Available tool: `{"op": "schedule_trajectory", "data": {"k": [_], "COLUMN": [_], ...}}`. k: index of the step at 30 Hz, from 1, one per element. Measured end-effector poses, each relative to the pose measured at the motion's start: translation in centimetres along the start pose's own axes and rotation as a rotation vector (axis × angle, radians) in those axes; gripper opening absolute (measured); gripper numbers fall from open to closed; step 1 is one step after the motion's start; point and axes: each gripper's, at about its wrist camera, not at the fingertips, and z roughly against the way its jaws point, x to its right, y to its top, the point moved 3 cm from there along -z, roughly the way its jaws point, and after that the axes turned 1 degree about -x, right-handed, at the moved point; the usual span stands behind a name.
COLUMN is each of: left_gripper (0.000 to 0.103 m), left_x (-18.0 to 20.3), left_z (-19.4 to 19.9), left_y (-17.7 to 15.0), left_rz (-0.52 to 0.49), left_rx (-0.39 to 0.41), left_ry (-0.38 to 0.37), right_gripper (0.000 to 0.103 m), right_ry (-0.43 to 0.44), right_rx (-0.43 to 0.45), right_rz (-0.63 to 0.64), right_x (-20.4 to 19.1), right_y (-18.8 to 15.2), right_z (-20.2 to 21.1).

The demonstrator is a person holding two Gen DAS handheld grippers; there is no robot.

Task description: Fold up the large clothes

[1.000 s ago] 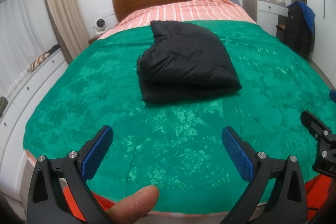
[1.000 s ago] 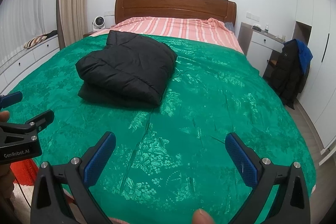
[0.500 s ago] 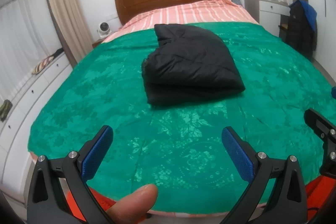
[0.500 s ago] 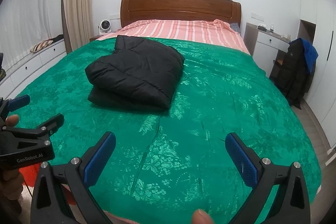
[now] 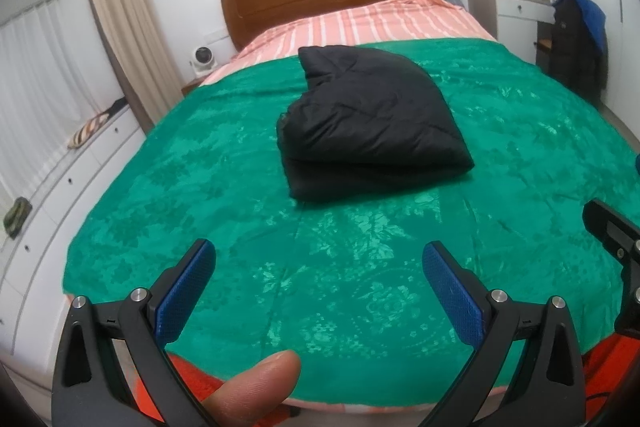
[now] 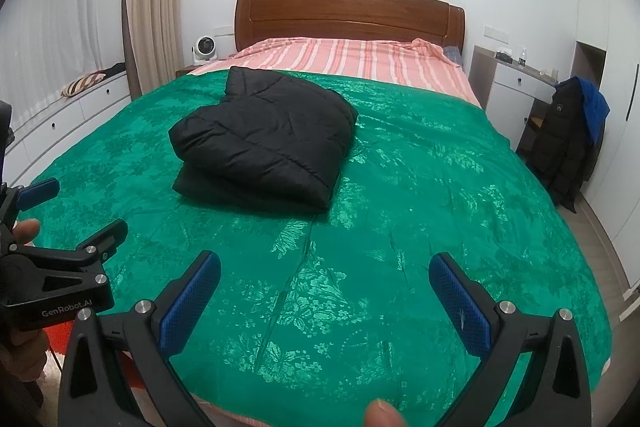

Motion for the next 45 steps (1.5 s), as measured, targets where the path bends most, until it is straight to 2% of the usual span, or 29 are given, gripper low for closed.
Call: {"op": "schedule_trajectory", "data": {"k": [9,21,45], "left_gripper": [0.103,0.103,0.103], "left_x": [-0.07,-0.7,-0.63], "left_z": [0.03,-0.28,-0.42], "left_y": [-0.03,0.29,0.26], "left_rz": [-0.004,0.039,0.042], "left_rx": [0.001,-0.024,-0.03], "left_ry": [-0.001,-0.044,-0.051], "right_gripper": [0.103,0.103,0.103], "right_ry": [0.002,-0.039,-0.044], "right_rx": [-0.003,-0.005,-0.028], "right_rz": [0.014,0.026,0.046], "right_x": [-0.44,-0.65,-0.96], "right_y": [0.24,0.82,0.31], "right_z": [0.0,0.41,0.01]}}
